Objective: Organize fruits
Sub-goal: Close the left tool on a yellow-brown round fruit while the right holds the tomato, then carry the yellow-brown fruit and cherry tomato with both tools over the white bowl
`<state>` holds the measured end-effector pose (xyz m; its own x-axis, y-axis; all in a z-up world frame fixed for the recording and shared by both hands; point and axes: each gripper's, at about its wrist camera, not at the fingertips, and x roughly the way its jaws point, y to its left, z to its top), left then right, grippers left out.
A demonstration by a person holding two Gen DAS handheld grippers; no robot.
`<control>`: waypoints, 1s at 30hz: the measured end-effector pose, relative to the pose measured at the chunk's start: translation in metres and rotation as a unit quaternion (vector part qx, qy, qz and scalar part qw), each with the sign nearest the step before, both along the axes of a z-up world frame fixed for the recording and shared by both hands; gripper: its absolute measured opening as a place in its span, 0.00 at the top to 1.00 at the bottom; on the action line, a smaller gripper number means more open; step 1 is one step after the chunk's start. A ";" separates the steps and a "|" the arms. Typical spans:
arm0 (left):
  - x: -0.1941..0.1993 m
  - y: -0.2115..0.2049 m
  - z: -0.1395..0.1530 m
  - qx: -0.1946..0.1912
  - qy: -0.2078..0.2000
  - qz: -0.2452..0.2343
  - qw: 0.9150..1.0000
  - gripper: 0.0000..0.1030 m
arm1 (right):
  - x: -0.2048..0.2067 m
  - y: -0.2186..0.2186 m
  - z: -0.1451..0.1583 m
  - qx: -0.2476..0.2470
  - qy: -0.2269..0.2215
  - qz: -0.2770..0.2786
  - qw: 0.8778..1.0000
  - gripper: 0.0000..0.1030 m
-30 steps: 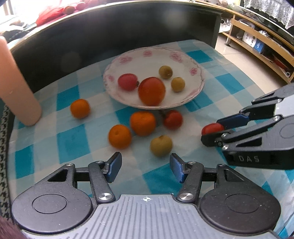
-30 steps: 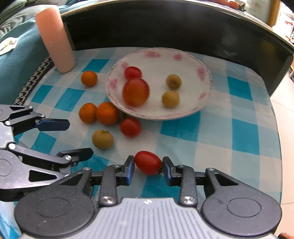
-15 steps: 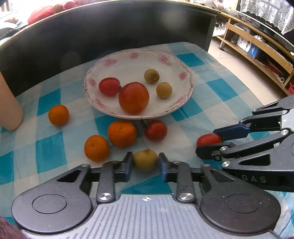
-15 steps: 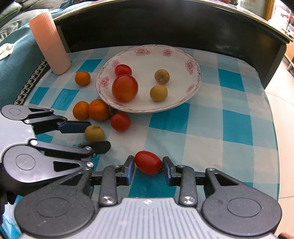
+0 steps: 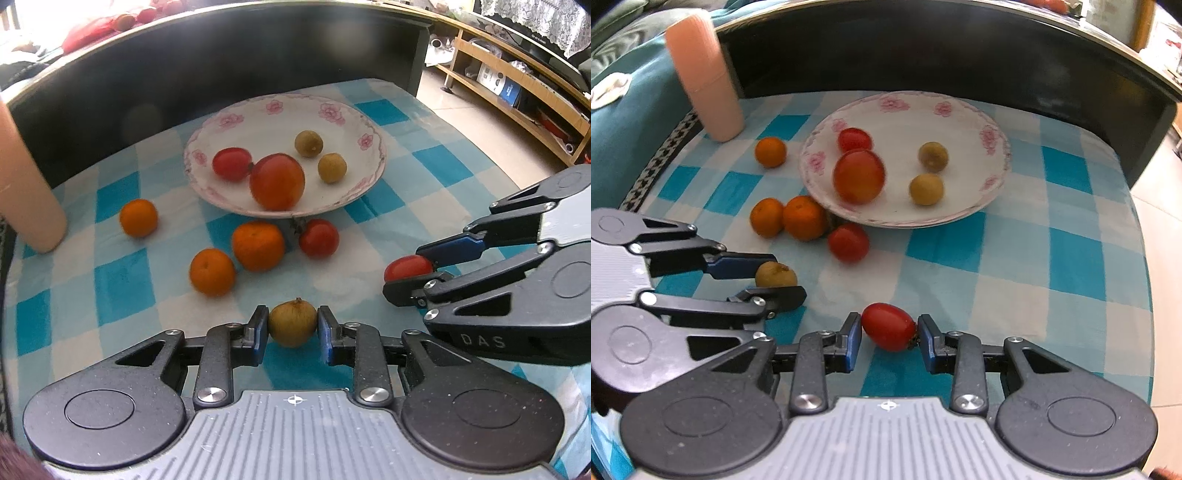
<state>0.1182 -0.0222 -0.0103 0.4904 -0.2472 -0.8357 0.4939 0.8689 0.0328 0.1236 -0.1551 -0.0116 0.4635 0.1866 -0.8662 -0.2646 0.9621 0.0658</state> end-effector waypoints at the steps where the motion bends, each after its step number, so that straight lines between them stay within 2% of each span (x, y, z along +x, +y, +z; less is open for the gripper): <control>1: -0.002 0.002 0.000 0.002 0.000 0.002 1.000 0.65 | -0.001 0.002 -0.001 -0.003 0.000 0.004 1.000 0.54; 9: -0.014 0.011 -0.008 0.017 0.014 0.009 1.000 0.65 | -0.008 0.012 -0.004 -0.017 0.005 0.026 1.000 0.54; 18: -0.017 0.011 -0.008 0.020 0.006 0.002 1.000 0.62 | -0.008 0.011 -0.006 -0.016 0.007 0.030 0.999 0.53; 20: -0.018 0.012 -0.008 0.022 0.005 0.002 1.000 0.59 | -0.008 0.011 -0.006 -0.018 0.006 0.032 0.999 0.53; 22: -0.018 0.013 -0.008 0.025 0.006 0.004 1.000 0.53 | -0.008 0.011 -0.006 -0.017 0.006 0.032 0.999 0.53; 30: -0.022 0.018 -0.008 0.024 0.004 0.002 1.000 0.48 | -0.008 0.011 -0.006 -0.018 0.007 0.032 0.999 0.53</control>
